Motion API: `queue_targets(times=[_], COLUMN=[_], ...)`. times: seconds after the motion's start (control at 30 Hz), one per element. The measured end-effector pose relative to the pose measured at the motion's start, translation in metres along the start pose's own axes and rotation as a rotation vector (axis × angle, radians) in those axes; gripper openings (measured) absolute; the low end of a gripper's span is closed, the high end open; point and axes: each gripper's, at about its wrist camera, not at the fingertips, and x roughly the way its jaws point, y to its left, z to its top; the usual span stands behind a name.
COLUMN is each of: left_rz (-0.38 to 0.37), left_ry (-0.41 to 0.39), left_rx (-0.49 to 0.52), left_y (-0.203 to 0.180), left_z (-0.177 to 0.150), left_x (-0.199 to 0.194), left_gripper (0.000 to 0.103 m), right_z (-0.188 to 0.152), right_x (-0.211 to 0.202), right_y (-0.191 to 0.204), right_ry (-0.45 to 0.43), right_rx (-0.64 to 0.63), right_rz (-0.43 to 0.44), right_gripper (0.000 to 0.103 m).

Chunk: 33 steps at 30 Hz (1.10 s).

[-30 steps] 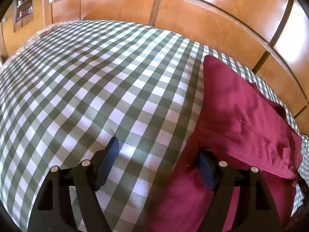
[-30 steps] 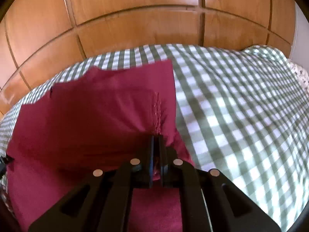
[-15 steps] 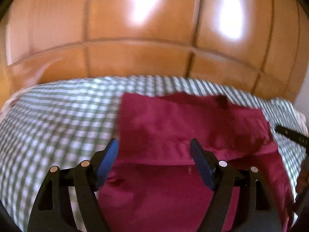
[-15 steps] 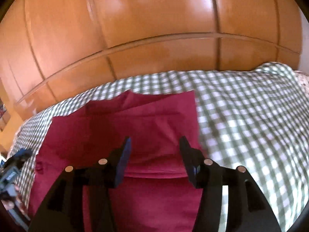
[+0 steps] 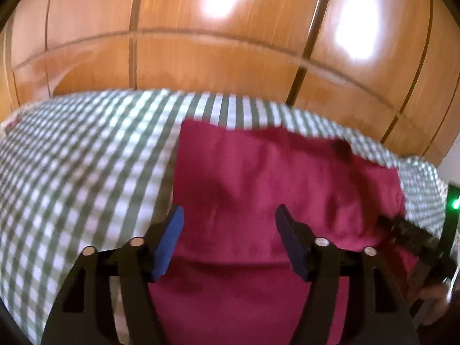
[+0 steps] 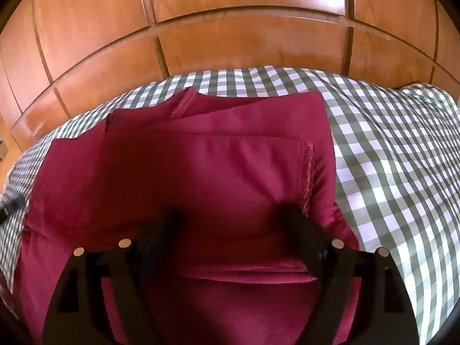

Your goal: Fold small clothes

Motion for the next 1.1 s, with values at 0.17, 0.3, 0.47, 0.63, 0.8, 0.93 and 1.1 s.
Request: queue_targets(times=[0.17, 0.3, 0.47, 0.63, 0.8, 0.93, 1.1], left_rz=[0.018, 0.087, 0.156, 0.176, 0.15, 0.125, 0.11], left_ry=[0.01, 0.044, 0.093, 0.079, -0.002, -0.055, -0.106], left_rx=[0.044, 0.059, 0.05, 0.006, 0.001, 0.021, 0.045], left_y=[-0.012, -0.013, 0.002, 0.007, -0.003, -0.014, -0.026], left_z=[0.029, 0.034, 0.021, 0.023, 0.016, 0.005, -0.01], left_x=[0.025, 0.057, 0.09, 0.077, 0.029, -0.01, -0.047], left_gripper=[0.069, 0.069, 0.072, 0.073, 0.078, 0.08, 0.085], right_z=[0.002, 0.001, 0.0, 0.001, 0.001, 0.001, 0.0], right_x=[0.004, 0.003, 0.005, 0.007, 0.007, 0.007, 0.006], right_y=[0.003, 0.003, 0.005, 0.004, 0.004, 0.004, 0.003], right_ry=[-0.002, -0.007, -0.009, -0.011, -0.012, -0.012, -0.016], right_rx=[-0.009, -0.013, -0.028, -0.033, -0.033, -0.034, -0.046], right_rz=[0.0, -0.003, -0.005, -0.001, 0.001, -0.002, -0.019], right_gripper=[0.082, 0.082, 0.086, 0.087, 0.088, 0.088, 0.088])
